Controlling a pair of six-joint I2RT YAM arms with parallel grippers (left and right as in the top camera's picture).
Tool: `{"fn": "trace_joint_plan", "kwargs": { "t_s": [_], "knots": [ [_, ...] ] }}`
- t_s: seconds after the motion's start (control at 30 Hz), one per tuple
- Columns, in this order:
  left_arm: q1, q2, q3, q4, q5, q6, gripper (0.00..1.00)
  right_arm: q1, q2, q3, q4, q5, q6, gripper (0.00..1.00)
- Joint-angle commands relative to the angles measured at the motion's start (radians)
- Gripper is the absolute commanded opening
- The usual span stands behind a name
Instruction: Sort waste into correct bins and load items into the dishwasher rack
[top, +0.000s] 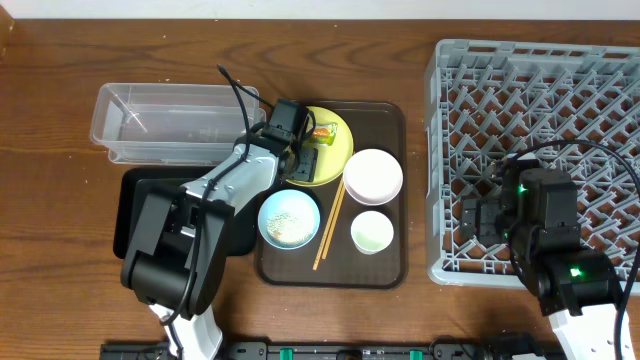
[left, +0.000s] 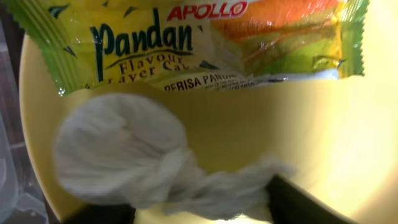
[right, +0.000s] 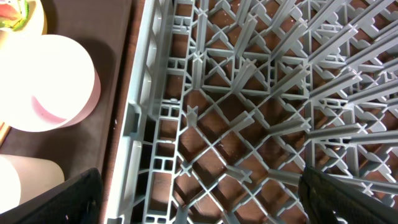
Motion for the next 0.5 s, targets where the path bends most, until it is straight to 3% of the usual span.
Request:
{"fn": "trace_joint_plan", "kwargs": {
  "t_s": [0.0, 0.17, 0.27, 0.47],
  "knots": [
    [-0.002, 0.01, 0.018, -0.003, 0.011, -0.002, 0.53, -0.01, -0.004, 0.024, -0.002, 0.006, 0.013, 0.99],
    [-0.002, 0.002, 0.018, -0.014, 0.021, -0.002, 0.21, -0.011, -0.004, 0.024, -0.002, 0.006, 0.012, 0.99],
    [-0.001, -0.021, 0.018, -0.036, 0.021, -0.002, 0.12, -0.01, -0.004, 0.024, -0.002, 0.006, 0.012, 0.99],
    [-0.001, -0.144, 0.018, -0.116, 0.021, -0.002, 0.06, -0.01, -0.004, 0.024, -0.002, 0.006, 0.012, 0.99]
  ]
}}
